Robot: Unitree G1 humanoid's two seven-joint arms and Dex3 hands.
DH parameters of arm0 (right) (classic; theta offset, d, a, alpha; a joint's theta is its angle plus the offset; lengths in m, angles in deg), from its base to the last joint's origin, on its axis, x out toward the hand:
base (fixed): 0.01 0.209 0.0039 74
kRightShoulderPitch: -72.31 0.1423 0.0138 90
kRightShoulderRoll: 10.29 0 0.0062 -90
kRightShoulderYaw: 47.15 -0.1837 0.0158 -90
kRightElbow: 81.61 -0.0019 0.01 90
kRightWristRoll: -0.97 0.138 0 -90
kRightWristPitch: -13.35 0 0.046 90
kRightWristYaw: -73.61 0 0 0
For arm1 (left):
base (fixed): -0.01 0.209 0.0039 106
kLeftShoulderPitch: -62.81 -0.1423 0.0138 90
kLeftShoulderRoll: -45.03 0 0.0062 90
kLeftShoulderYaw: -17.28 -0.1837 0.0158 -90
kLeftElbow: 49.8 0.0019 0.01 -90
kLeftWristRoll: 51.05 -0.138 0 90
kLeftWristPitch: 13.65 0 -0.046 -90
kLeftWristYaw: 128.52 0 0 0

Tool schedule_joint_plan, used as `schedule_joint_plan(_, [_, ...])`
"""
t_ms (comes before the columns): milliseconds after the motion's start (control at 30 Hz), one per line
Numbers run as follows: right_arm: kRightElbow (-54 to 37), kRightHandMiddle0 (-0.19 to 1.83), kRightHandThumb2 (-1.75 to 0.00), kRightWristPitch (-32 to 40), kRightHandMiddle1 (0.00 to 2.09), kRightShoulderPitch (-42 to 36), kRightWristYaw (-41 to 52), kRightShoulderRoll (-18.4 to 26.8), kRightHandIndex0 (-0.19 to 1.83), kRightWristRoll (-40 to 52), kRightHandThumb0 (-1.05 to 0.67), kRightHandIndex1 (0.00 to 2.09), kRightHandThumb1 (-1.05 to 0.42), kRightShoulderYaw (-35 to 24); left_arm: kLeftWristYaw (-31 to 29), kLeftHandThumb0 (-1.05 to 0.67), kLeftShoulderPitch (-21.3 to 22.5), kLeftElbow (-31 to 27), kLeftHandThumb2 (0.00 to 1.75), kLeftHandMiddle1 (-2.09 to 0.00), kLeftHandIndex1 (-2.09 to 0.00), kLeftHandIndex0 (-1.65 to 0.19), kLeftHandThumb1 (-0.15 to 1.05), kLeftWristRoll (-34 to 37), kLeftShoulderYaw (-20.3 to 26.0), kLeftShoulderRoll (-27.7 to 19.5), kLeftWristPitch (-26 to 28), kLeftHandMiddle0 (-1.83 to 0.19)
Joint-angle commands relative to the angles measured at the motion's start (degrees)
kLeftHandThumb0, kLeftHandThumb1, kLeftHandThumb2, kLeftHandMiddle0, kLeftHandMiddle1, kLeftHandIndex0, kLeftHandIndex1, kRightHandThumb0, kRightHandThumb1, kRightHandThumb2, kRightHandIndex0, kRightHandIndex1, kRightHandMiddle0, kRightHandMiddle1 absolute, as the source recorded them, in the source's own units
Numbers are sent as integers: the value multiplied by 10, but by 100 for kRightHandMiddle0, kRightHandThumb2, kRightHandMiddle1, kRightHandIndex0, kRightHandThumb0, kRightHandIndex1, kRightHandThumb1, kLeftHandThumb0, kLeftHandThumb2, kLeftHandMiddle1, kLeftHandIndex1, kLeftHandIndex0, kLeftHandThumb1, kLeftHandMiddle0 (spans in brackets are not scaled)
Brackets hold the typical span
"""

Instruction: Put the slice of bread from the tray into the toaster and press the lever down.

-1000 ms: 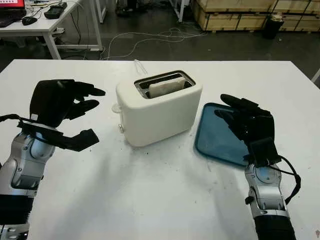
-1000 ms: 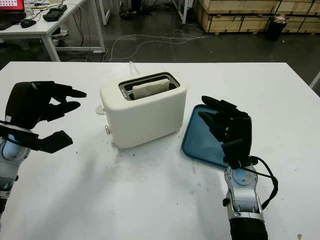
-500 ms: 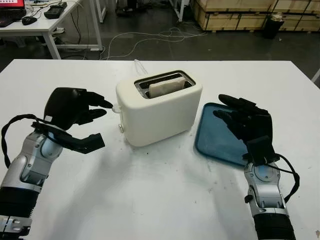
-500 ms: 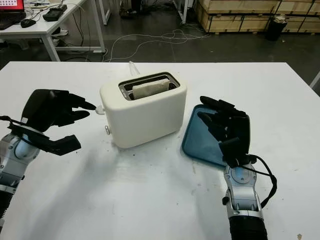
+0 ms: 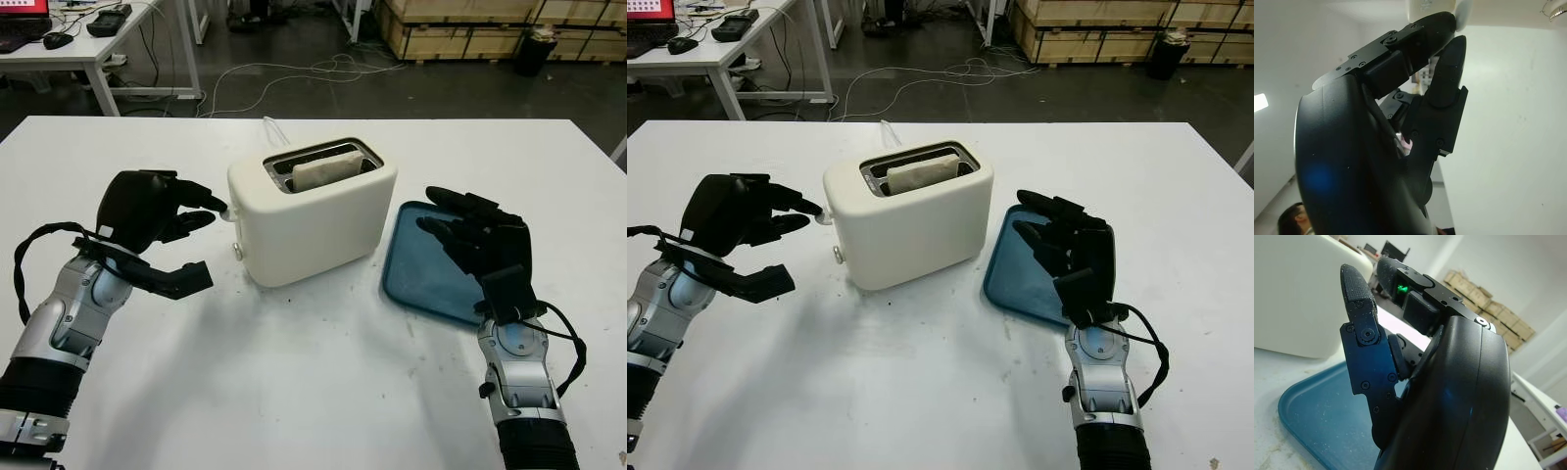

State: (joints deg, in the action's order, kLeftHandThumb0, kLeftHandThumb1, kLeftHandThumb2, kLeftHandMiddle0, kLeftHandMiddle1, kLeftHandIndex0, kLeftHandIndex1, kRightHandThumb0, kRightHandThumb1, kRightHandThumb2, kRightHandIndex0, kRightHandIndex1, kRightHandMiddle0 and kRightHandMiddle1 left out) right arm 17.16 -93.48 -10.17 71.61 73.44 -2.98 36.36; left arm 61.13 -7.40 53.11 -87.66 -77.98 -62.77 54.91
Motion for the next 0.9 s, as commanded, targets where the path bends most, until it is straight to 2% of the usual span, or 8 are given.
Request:
schedule_joint_plan(0, [-1,101,-3,7,0,-2,1,-1,120,3,-56,2,-92,0,2,-36,10,5,0,-174,-6,-126,88,-7,-8,1,-4,-83])
schedule_joint_plan(667, [-7,100,-4,14,0,-6,-2,-2,121,-1,-57,1,-92,1,2,-38,3,13,0,-175,-9,-128,83,7,-16,17,-22,-84])
schedule_joint_plan(867, [-5,100,-5,11,0,-6,-1,-3,120,2,-55,1,-92,0,9,-34,6,24,0,-175,-10,-127,82,8,-20,22,-31,-86])
